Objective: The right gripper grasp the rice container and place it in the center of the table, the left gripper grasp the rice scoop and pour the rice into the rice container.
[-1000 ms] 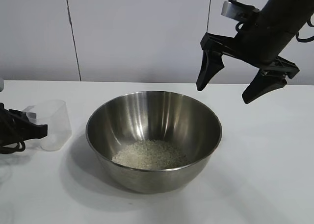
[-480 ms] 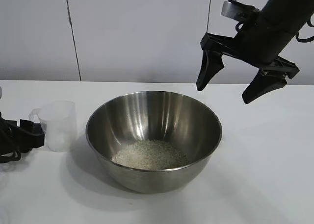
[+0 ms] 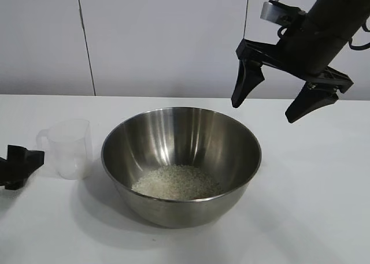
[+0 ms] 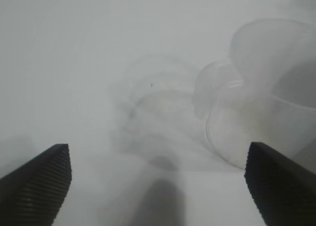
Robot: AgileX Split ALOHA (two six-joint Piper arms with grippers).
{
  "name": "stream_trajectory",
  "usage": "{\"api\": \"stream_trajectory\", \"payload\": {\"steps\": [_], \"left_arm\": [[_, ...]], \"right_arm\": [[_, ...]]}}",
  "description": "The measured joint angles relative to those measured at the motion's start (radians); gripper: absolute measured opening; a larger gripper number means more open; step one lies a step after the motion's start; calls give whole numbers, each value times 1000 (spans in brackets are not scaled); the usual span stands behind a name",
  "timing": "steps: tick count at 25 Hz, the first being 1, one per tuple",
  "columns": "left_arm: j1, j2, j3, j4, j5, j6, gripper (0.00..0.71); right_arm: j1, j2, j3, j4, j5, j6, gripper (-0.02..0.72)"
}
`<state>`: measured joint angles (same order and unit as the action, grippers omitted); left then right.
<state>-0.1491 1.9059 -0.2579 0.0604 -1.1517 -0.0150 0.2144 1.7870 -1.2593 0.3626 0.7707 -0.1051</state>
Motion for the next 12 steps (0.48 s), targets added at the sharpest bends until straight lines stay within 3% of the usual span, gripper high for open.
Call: {"api": "stream_trajectory", "payload": {"steps": [2, 4, 12], "left_arm": [[0, -66, 23, 0, 2, -22, 694], [0, -155, 24, 0, 76, -61, 693], [0, -459, -146, 139, 716, -117, 693]], "right_arm": [[0, 0, 0, 0, 0, 0, 652], [0, 0, 0, 0, 0, -4, 652], [0, 0, 0, 0, 0, -4, 652]]}}
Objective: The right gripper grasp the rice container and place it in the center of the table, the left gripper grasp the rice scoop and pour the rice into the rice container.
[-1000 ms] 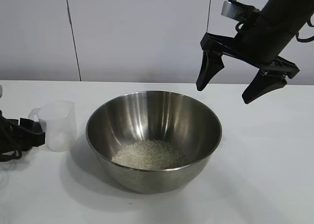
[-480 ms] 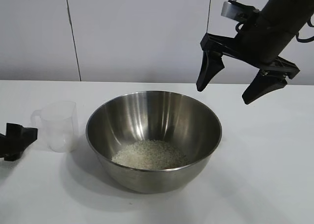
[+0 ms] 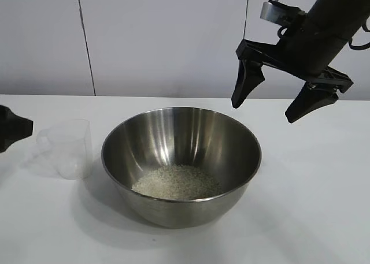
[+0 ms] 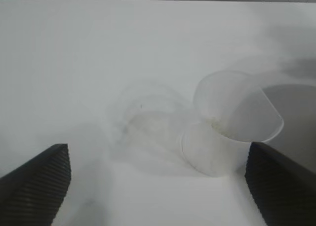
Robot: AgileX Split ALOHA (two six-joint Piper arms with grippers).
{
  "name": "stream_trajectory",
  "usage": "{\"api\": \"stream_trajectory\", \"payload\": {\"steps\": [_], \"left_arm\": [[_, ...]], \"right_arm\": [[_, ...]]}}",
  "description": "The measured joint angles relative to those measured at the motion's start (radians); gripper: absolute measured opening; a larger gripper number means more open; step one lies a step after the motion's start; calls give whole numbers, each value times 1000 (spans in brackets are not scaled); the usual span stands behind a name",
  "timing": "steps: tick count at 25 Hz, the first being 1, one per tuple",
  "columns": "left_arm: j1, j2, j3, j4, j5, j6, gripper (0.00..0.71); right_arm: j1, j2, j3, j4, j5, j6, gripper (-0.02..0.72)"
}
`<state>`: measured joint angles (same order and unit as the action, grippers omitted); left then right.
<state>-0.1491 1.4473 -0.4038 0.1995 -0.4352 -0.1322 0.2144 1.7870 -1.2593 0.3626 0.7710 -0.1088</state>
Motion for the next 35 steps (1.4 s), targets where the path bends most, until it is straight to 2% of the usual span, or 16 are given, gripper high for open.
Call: {"api": "stream_trajectory", "payload": {"steps": [4, 7, 9, 12, 16, 18, 24, 28, 35], "left_arm": [[-12, -60, -200, 53, 404, -54, 694], [-69, -65, -360, 54, 624, -60, 694], [-107, -55, -483, 9, 747, -52, 694], [-134, -9, -651, -157, 933, 42, 694], [-128, 88, -832, -450, 1149, 179, 694], [-128, 141, -892, -537, 1239, 209, 694], [-128, 236, -948, -663, 1323, 223, 694], [-128, 254, -948, -685, 1351, 223, 694], [-128, 254, -948, -694, 1337, 224, 694]], "right_arm": [[0, 0, 0, 0, 0, -1, 652], [0, 0, 0, 4, -2, -1, 652], [0, 0, 0, 9, -6, -1, 652], [0, 0, 0, 12, -10, -1, 652], [0, 0, 0, 20, -11, -1, 652], [0, 0, 0, 29, -11, -1, 652], [0, 0, 0, 81, -11, -8, 652], [0, 0, 0, 92, -14, -11, 652], [0, 0, 0, 92, -27, -12, 652]]}}
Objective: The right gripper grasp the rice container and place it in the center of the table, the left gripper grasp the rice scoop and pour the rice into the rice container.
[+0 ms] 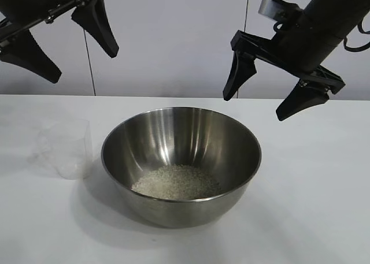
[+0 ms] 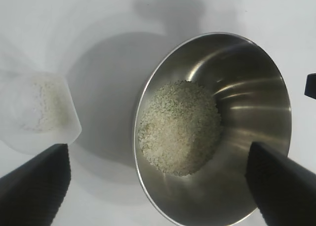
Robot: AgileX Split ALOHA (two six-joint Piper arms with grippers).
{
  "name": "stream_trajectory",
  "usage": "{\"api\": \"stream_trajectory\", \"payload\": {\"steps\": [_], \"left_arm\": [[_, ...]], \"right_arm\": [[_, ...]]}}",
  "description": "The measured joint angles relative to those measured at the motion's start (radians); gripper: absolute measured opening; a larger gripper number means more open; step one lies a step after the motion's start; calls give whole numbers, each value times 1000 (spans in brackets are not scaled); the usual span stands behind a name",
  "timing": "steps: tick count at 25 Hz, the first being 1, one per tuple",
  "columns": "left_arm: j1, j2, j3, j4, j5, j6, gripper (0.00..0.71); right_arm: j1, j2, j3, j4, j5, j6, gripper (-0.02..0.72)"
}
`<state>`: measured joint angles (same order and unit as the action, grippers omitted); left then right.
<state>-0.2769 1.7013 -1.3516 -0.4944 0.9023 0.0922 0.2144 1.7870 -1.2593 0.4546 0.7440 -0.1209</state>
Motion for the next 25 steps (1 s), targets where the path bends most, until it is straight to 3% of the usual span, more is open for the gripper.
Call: {"api": "stream_trajectory", "payload": {"steps": [4, 25], "left_arm": [[0, 0, 0, -12, -46, 0, 694], [0, 0, 0, -15, -59, 0, 694]], "right_arm": [[0, 0, 0, 2, -9, 0, 652], [0, 0, 0, 2, -9, -2, 652]]}}
